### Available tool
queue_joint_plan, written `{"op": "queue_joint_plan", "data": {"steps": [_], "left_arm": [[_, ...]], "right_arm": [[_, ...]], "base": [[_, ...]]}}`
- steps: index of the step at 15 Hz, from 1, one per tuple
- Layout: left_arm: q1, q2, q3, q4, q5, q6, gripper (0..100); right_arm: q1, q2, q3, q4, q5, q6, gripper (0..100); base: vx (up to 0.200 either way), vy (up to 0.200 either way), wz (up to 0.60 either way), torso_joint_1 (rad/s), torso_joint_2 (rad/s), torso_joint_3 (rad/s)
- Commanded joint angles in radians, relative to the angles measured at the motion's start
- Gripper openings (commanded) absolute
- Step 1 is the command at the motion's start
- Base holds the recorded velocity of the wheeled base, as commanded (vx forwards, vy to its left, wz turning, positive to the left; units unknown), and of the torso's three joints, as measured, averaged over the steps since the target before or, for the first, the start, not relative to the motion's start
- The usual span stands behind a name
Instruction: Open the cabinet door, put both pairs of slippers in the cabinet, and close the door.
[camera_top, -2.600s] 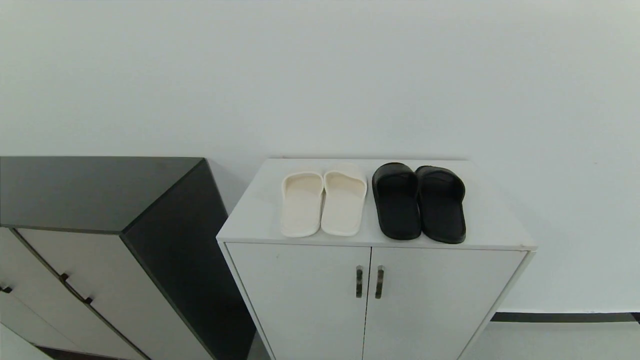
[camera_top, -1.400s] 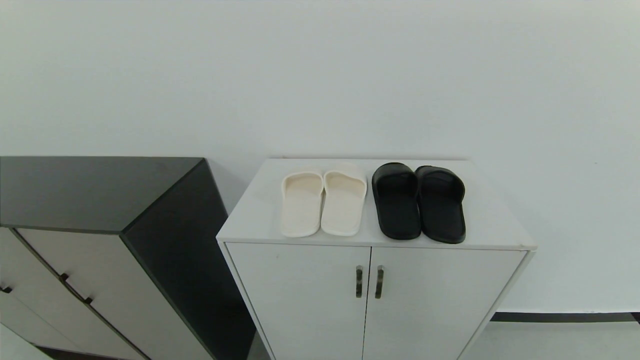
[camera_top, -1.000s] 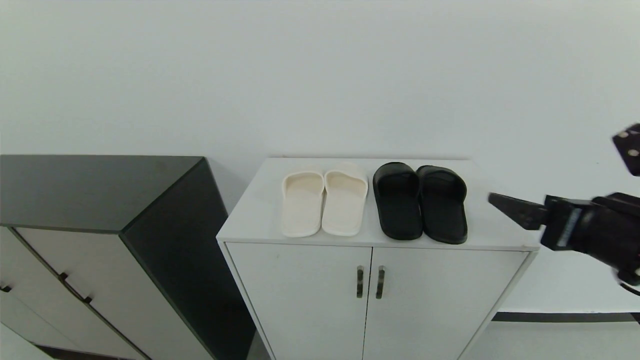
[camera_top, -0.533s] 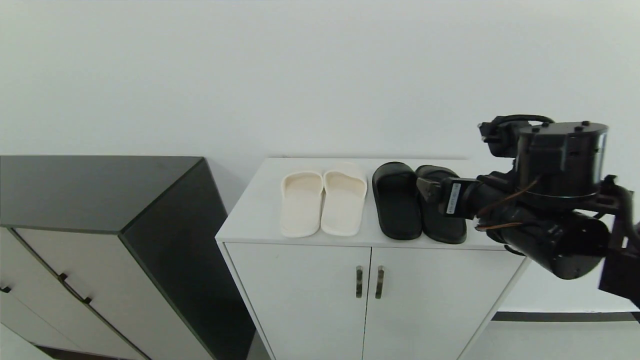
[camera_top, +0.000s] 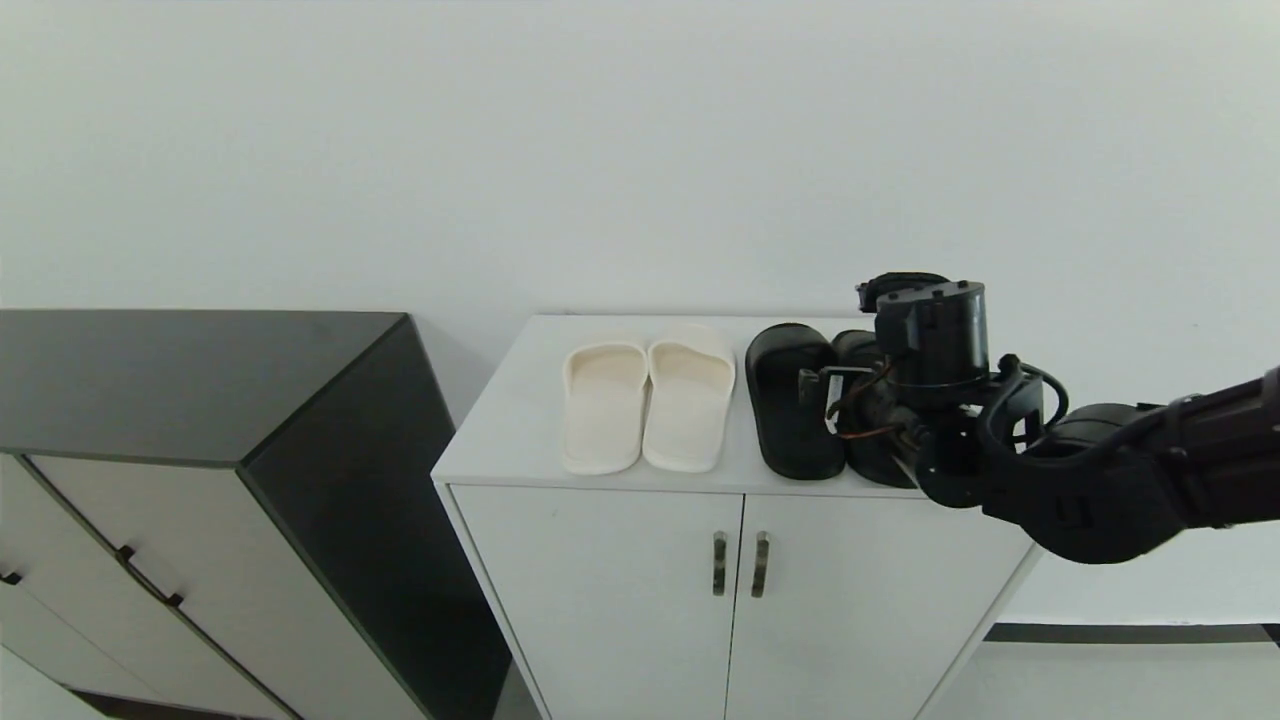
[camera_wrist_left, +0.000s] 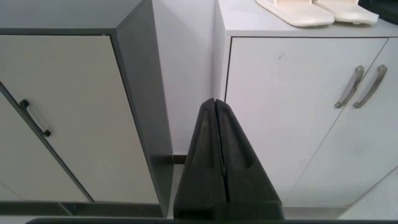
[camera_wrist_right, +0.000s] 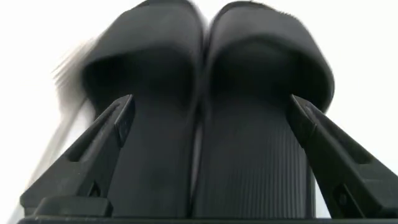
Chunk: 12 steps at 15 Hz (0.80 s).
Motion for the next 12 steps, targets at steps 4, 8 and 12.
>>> {"op": "queue_joint_plan", "data": {"steps": [4, 8, 12], "left_arm": [[0.0, 0.0, 0.0, 0.0, 0.0, 0.0, 0], [0.0, 0.0, 0.0, 0.0, 0.0, 0.0, 0], [0.0, 0.002, 0.0, 0.0, 0.0, -0.002, 0]], "right_arm": [[-0.051, 0.182, -0.172, 0.0, 0.003, -0.022, 100], [-0.096, 0.266, -0.301, 0.001, 0.004, -0.058, 100], [-0.106, 0.282, -0.319, -0.002, 0.006, -0.059, 0]], "base": [[0.0, 0.0, 0.0, 0.0, 0.0, 0.0], [0.0, 0.0, 0.0, 0.0, 0.0, 0.0], [0.0, 0.0, 0.0, 0.0, 0.0, 0.0]]}}
